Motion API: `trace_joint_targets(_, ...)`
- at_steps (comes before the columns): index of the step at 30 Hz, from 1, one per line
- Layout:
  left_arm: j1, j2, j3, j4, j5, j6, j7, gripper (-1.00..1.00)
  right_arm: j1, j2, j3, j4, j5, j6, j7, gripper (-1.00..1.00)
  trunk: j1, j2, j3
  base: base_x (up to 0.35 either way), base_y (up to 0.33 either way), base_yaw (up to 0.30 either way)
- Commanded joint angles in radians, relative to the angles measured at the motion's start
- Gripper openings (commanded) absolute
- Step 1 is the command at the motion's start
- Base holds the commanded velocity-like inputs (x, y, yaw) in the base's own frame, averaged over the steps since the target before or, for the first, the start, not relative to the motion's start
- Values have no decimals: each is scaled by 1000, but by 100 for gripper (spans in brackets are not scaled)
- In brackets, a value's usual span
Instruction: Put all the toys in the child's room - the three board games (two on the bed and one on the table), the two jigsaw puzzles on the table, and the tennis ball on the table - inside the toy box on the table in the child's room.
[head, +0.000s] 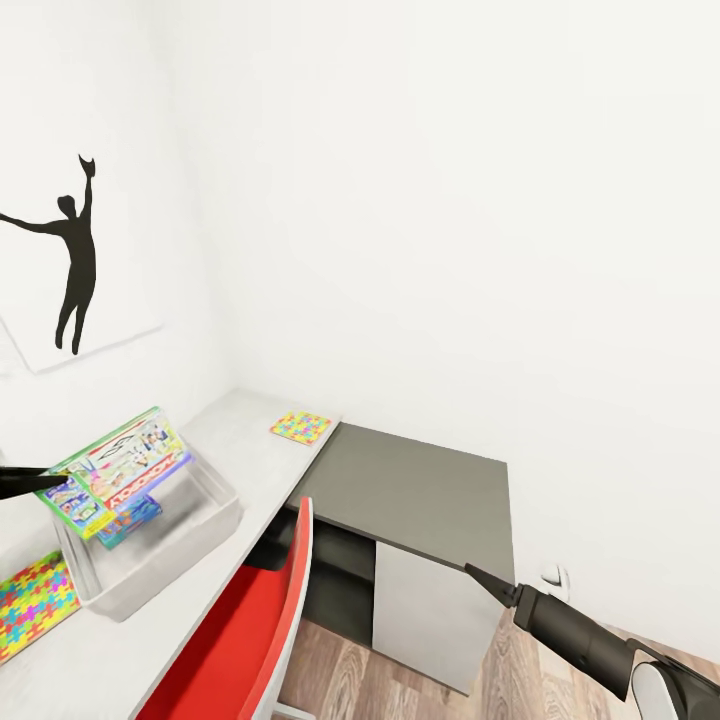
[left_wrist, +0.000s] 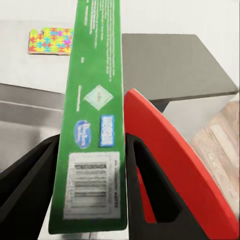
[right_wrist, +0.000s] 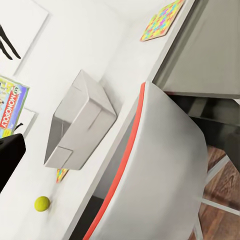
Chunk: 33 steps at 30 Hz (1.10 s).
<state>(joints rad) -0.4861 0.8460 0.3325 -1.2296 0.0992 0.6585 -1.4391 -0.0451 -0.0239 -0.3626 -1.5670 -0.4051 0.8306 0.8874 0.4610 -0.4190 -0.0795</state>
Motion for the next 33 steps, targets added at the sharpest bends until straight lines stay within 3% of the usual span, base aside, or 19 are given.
trace_joint_targets(1, -1, -1, 0, 1, 1, 22, -18, -100, -1, 0, -1, 0, -1, 5, 3, 100, 1, -2, -2, 0, 0, 0)
trace_joint_targets(5, -1, -5, -1, 1, 1, 41, -44, -100, -1, -1, -1, 0, -1, 5, 4, 100, 1, -2, -2, 0, 0, 0)
trace_joint_targets(13, -1, -18, -1, 1, 1, 47, -43, -100, -1, -1, -2, -1, -1, 5, 5, 100, 1, -2, -2, 31, 38, 0)
trace_joint_targets(33, 0, -20, -1, 1, 1, 47, -40, -100, -1, 0, -1, 0, -1, 4, 2, 100, 1, -2, -2, 5, 62, 0)
